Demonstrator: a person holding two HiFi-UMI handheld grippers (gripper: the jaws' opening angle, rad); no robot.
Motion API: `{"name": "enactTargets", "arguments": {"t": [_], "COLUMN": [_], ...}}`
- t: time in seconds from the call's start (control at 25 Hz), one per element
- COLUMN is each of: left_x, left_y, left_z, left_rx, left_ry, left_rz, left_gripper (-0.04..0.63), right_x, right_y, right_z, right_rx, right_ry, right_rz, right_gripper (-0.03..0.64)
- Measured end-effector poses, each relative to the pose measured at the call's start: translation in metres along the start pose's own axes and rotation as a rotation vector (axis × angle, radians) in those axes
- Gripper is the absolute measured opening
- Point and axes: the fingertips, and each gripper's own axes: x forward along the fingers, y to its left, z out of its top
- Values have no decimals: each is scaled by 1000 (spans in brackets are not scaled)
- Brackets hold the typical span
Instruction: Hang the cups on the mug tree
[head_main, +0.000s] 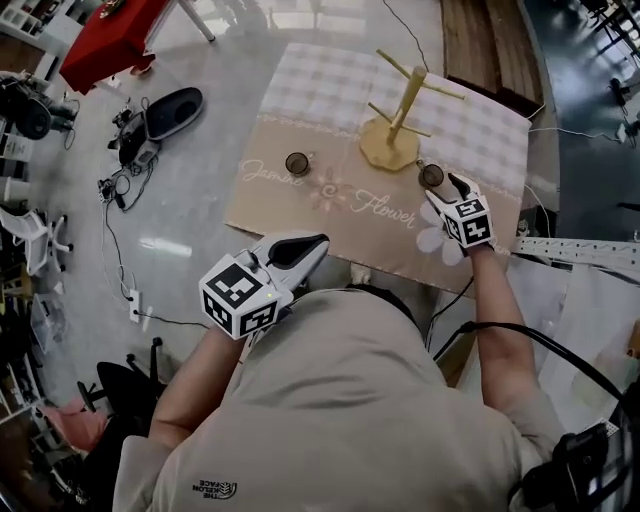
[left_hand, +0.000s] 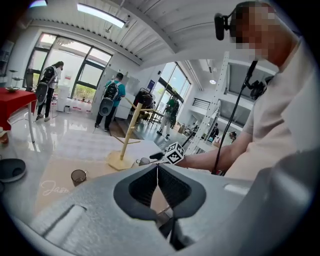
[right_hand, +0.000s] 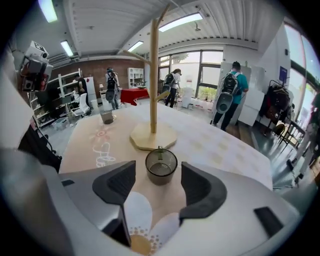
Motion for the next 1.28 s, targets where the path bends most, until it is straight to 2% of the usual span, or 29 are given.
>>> {"name": "enactTargets", "arguments": {"t": [0.24,0.52,0.8,1.04,1.28], "left_x": [16,22,32,39,31], "left_y": [1,8,9,5,4], "left_z": [8,9,17,24,30], "left_rx": [-22,-42,-21,11,37], "left_ry": [-8,5,1,-5,-18], "left_rz": [86,126,93,31,-14], "left_gripper": [9,9,9,9,9], "right_x": [40,47,6,-58,-111], "right_y": [-2,-4,-19,-40,-51], "right_z": [-12,-11,22,84,147], "right_rx": [-43,-22,69,86,74], "right_ry": [41,5,-118,-264,-374], "right_rz": [104,141,42,-100,-201], "right_gripper": [288,275,272,273,273]}}
